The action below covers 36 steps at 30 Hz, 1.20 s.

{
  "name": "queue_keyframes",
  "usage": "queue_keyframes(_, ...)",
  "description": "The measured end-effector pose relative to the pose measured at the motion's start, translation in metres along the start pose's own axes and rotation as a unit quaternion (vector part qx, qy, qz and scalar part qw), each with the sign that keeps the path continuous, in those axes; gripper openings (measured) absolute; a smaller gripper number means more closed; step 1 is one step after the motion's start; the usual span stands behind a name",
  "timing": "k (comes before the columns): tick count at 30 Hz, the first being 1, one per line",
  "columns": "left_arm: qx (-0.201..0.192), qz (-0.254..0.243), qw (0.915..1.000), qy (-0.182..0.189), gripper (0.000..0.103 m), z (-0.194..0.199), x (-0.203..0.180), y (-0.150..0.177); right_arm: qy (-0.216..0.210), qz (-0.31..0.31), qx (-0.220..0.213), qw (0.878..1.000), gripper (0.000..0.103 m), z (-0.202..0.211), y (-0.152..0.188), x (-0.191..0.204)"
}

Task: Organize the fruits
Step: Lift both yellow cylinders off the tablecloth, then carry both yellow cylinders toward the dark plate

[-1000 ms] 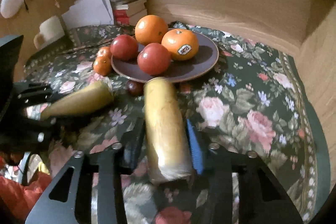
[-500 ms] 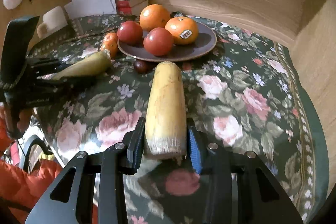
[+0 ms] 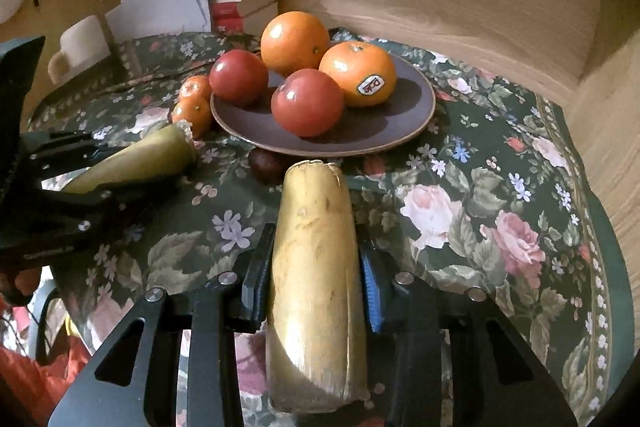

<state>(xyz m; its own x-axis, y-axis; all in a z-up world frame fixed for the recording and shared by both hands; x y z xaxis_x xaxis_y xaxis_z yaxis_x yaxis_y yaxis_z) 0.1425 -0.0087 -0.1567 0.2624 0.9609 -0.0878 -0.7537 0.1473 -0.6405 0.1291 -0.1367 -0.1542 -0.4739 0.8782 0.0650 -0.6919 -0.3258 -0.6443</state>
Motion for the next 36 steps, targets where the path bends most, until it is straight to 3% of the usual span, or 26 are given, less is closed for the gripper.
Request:
queue_keyframes(2,0.006,0.013,0.9997,0.021,0.037,0.003,0.003,-0.002,-0.003,-0.001,-0.001,1.000,0.034,0.002,-0.001,0.000)
queue_keyframes(16,-0.058,-0.006,0.9982,-0.014,0.034,0.039,0.002,-0.031,-0.003,0.000,-0.058,0.998,0.034,0.034,-0.026,-0.001)
queue_keyframes(18,-0.063,-0.013,0.9979,-0.014,0.014,0.040,0.001,-0.039,-0.001,0.001,-0.065,0.998,0.034,0.037,-0.031,-0.002)
queue_keyframes(25,-0.058,-0.041,0.9970,-0.030,0.014,0.042,-0.003,-0.034,-0.005,0.000,-0.058,0.998,0.034,0.032,-0.034,-0.007)
queue_keyframes(28,-0.034,-0.044,0.9974,-0.046,0.018,0.030,0.000,-0.021,-0.010,-0.005,-0.051,0.999,0.034,0.027,-0.033,-0.010)
queue_keyframes(29,-0.023,-0.038,0.9985,-0.033,0.022,0.026,0.003,-0.015,-0.011,-0.006,-0.049,0.999,0.034,0.026,-0.032,-0.010)
queue_keyframes(32,-0.018,-0.022,0.9994,-0.019,0.047,0.024,0.008,0.002,-0.013,-0.006,-0.047,0.999,0.034,0.025,-0.031,-0.011)
queue_keyframes(34,0.003,-0.026,0.9992,-0.030,0.048,0.012,0.007,0.013,-0.013,-0.006,-0.046,0.999,0.034,0.025,-0.031,-0.011)
queue_keyframes(36,-0.009,-0.031,0.9987,-0.039,0.049,0.009,0.006,0.019,-0.015,-0.006,-0.046,0.999,0.034,0.025,-0.031,-0.010)
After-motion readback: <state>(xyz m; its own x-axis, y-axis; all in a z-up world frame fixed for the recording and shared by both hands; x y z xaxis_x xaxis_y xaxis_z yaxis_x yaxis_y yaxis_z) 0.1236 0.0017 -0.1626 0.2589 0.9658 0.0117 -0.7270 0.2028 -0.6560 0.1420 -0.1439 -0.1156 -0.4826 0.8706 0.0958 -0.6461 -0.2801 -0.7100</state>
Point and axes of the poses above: each gripper's, at about its wrist camera, not at the fingertips, and z roughly against the way its jaws point, x to its left, y to its underside, the point moved 1 cm from there along -z, roughly the way its jaws point, and after that the axes turned 3 degrees about -z, right-handed, at the moved point
